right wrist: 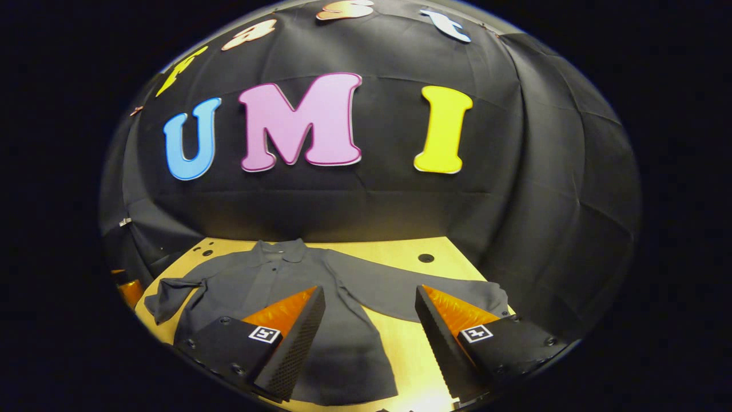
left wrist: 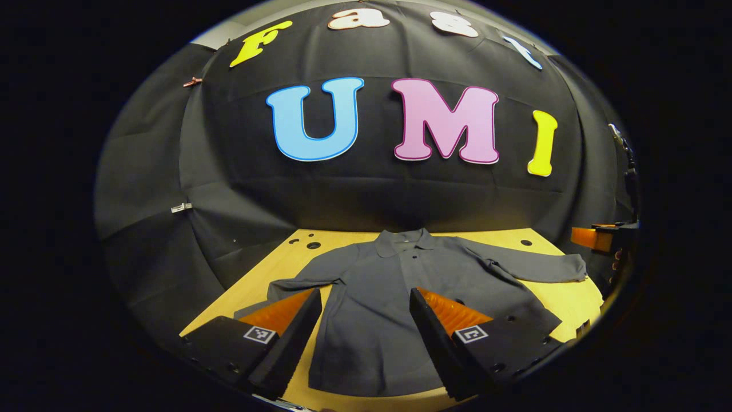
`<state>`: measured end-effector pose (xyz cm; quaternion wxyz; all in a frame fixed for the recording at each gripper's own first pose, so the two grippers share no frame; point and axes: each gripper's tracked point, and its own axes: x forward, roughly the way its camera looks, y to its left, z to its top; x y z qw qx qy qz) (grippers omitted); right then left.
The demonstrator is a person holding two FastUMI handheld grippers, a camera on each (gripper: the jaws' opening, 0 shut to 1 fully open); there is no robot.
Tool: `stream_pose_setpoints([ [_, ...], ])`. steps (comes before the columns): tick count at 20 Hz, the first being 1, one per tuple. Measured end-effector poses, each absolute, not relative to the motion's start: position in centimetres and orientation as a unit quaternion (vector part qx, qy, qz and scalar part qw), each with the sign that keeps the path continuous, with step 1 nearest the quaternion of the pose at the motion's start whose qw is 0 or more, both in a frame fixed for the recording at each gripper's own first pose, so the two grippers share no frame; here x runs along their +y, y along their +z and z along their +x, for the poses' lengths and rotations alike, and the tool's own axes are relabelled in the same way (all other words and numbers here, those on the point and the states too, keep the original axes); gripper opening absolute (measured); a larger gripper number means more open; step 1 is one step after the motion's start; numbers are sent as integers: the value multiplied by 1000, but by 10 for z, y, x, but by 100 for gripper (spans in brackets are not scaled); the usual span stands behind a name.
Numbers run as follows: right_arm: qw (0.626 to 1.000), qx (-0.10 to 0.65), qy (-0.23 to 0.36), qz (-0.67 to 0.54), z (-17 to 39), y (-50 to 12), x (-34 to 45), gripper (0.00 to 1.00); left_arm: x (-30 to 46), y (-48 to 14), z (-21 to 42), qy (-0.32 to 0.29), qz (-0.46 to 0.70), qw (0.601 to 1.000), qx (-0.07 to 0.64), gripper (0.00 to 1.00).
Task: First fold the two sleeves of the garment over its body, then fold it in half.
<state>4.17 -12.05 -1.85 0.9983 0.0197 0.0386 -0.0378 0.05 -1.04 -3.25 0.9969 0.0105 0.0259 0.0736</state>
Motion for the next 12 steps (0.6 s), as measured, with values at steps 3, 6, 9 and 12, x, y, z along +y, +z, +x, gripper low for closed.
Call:
stream_pose_setpoints([
  [3,995,74,-56,43,58,-38,-161,98,-20,-41,2,87,9,996,34,98],
  [6,987,111,-95,65,73,-57,-207,98,-32,-45,9,87,17,995,41,98],
  [9,976,140,-142,90,91,-75,-256,97,-47,-41,19,78,14,996,44,98],
  [12,961,173,-182,113,99,-99,-293,98,-57,-39,23,74,29,996,49,98],
])
